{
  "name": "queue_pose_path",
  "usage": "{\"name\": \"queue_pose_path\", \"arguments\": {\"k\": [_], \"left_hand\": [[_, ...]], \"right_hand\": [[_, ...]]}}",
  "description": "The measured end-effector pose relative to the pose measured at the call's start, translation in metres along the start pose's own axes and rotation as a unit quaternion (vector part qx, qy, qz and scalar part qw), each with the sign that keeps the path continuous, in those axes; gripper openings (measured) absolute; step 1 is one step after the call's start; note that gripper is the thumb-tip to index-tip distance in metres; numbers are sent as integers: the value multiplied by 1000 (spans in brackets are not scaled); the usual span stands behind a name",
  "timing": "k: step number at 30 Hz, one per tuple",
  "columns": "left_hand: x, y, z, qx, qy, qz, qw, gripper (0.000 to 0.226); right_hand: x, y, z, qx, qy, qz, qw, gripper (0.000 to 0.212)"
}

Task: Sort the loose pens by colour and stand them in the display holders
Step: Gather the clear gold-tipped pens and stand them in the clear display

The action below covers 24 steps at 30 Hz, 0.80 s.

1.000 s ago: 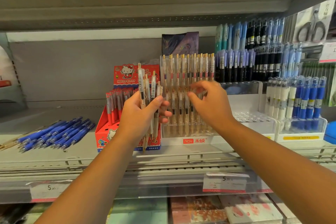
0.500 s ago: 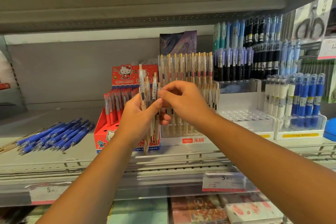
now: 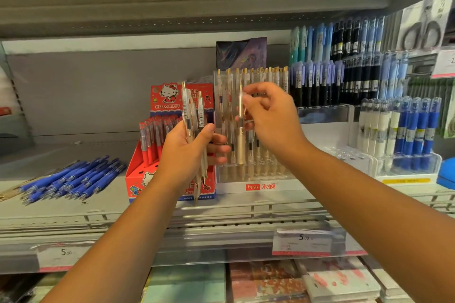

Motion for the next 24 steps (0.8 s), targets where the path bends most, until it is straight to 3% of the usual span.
{"name": "queue_pose_path", "arguments": {"k": [12, 20, 24], "left_hand": [[-3, 0, 0, -2, 7, -12, 1000, 21], [1, -1, 0, 2, -1, -17, 1000, 15], [6, -4, 7, -8, -74, -18, 997, 3]], "right_hand": [[-29, -6, 44, -80, 66, 36, 994, 17], [-47, -2, 36, -42, 86, 6, 995, 13], [-57, 2, 30, 14, 115, -32, 993, 14]]}}
Point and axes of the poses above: each hand's wrist, its own y-axis away from the middle knuckle, its own z-axis out of the back of the hand, x = y × z, the point moved 5 cm from there along -y, towards the middle knuckle, and after that the axes turned 9 degrees about x, right-handed, at the moved point
